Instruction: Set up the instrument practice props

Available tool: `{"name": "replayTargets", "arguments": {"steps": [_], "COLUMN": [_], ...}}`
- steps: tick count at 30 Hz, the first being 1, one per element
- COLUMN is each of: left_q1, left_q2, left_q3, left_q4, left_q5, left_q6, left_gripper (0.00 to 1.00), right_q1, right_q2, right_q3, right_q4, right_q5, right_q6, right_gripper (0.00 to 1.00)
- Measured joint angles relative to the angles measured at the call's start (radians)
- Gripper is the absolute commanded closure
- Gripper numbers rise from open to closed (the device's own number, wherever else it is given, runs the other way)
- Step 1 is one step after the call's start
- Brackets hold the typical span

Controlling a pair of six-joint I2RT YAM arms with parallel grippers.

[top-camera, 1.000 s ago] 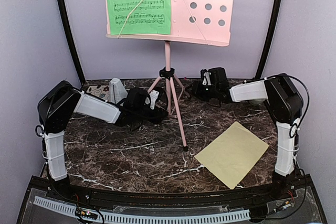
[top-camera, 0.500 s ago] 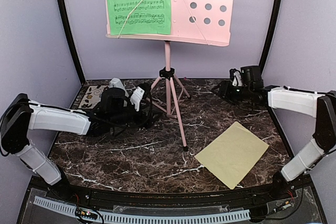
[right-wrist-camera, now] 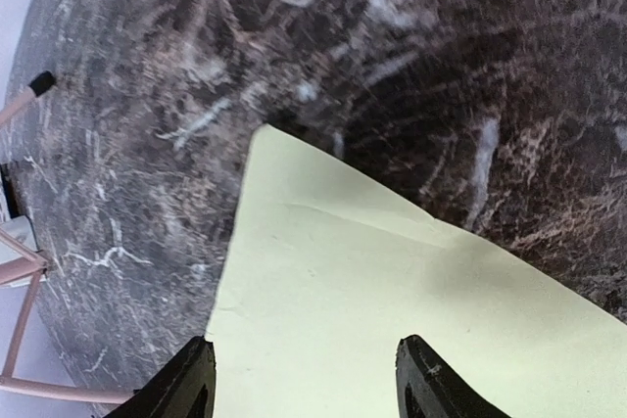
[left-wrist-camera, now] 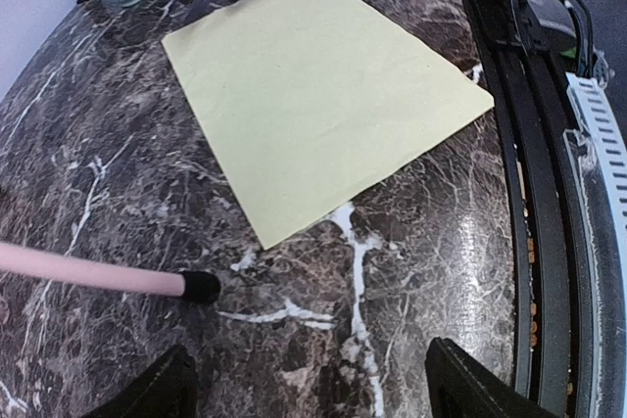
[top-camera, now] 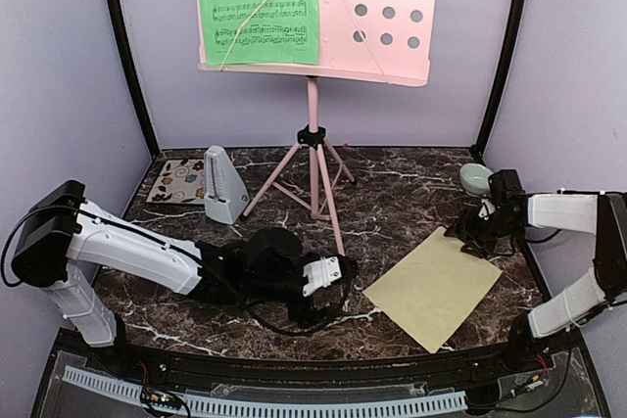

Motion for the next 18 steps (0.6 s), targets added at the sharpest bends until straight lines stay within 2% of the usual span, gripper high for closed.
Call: {"name": "replayTargets", "arguments": {"steps": [9, 18], "left_q1": [-0.119, -0.199], "left_q2": [0.198, 0.344], "left_q3": [0.197, 0.337], "left_q4": [-0.088, -0.135], "left_q5": [-0.085, -0.174], "left_q6": [0.142, 0.272], "left_gripper": [0.15, 0.15], "right_q1": [0.013, 0.143], "right_q2": [0.053, 0.041], "right_q3": [-0.066, -0.143], "right_q4": [0.080, 0.256], "right_q5": [-0.011, -0.006], "right_q6": [-0.004, 0.053], "right_gripper": [0.36, 0.36]}}
